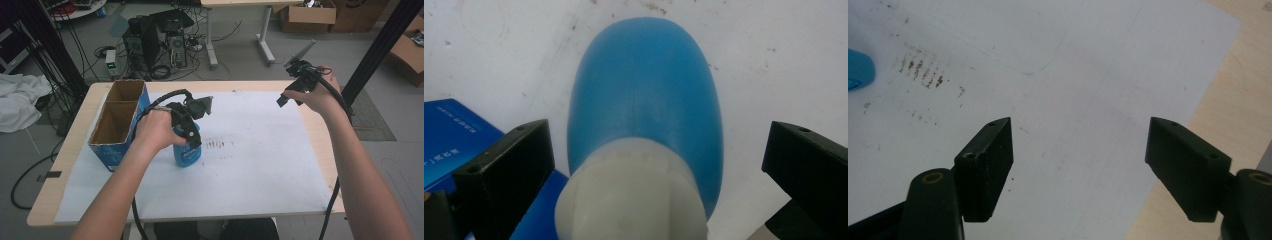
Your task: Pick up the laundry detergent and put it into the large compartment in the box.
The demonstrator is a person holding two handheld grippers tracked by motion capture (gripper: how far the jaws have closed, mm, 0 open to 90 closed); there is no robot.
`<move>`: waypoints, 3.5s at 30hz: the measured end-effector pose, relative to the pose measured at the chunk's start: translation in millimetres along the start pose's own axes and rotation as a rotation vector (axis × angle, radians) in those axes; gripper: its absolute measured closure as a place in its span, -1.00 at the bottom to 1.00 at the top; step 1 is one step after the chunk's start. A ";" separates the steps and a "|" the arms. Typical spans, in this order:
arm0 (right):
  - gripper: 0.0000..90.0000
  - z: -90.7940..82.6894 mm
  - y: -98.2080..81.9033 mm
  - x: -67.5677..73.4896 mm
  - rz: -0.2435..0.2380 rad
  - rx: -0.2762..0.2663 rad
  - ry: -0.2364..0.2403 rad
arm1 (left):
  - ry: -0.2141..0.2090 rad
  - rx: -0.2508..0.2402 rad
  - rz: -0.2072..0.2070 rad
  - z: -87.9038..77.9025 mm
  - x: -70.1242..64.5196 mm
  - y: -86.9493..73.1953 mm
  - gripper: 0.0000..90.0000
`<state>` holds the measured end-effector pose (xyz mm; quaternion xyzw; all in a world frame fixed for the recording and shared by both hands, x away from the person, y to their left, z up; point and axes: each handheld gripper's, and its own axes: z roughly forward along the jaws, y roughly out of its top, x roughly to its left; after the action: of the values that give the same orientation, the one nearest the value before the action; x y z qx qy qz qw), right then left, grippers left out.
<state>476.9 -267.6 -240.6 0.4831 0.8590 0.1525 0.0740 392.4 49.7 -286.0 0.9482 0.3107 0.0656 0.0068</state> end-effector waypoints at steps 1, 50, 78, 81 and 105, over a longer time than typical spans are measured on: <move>-0.39 -0.1 -0.2 0.0 0.000 -0.002 -0.002 | -0.001 0.002 0.001 0.5 0.1 0.0 -0.98; -0.37 2.3 -4.1 -0.5 -0.003 -0.008 0.007 | 0.001 0.024 -0.011 6.0 3.7 1.4 -0.55; -0.37 2.7 -5.5 0.6 -0.004 -0.016 0.015 | -0.029 0.019 -0.036 3.1 10.7 1.3 -0.16; -0.37 2.2 -5.9 0.5 -0.004 -0.017 0.015 | -0.029 0.030 -0.037 2.6 10.4 1.8 -0.15; -0.37 -3.4 -4.0 2.5 -0.008 -0.024 0.017 | -0.005 0.051 -0.416 -123.5 56.5 -34.0 -0.15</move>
<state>471.4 -268.1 -238.6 0.4773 0.8597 0.1665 0.0733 401.6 106.9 -158.6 0.8637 0.5013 0.0525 -0.0030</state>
